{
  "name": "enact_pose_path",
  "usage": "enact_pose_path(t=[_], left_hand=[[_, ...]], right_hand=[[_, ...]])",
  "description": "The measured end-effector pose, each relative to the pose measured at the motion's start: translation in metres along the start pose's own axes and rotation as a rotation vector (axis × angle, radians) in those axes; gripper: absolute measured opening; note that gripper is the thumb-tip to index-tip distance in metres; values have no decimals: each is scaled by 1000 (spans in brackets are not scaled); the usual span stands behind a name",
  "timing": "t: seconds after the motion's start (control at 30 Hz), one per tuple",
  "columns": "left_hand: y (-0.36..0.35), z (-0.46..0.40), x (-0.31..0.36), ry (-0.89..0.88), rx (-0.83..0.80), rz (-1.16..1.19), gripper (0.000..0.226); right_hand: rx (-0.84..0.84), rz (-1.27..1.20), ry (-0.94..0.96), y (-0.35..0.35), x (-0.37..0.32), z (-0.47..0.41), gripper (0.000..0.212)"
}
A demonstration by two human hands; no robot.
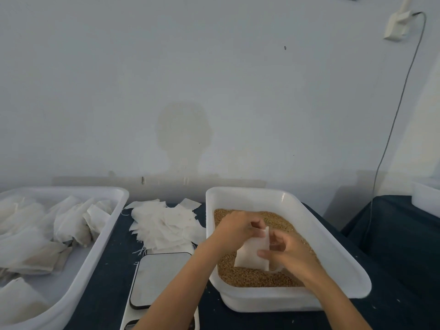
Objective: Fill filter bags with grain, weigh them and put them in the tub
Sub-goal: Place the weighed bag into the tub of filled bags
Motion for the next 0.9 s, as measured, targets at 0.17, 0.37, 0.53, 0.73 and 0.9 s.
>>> enact_pose_path(t=[0.17, 0.37, 0.53, 0.73, 0.9], left_hand=[[6, -1, 7, -23, -3, -31, 8], [26, 27, -24, 139, 262, 335, 26], [37, 47, -25, 113, 405, 329, 15], [78, 82, -19, 24, 628, 482, 13], [122, 125, -31, 17, 750, 480, 11]], right_hand=[[208, -76, -9, 10, -8, -1, 5], [300, -289, -38, 24, -3, 2, 12], [299, -443, -19, 17, -16, -1, 12], [194, -523, 93, -29, -74, -1, 9], [210, -464, 80, -88, -108, -7, 12]])
Point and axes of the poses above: each hand's wrist, its own z-axis away from the middle knuckle, its own y-axis out of the back of the hand, x = y × z, the point moved 8 cm from there along -z, towards the middle knuckle, and after that the axes turned 13 degrees about z, right-handed, at the moved point
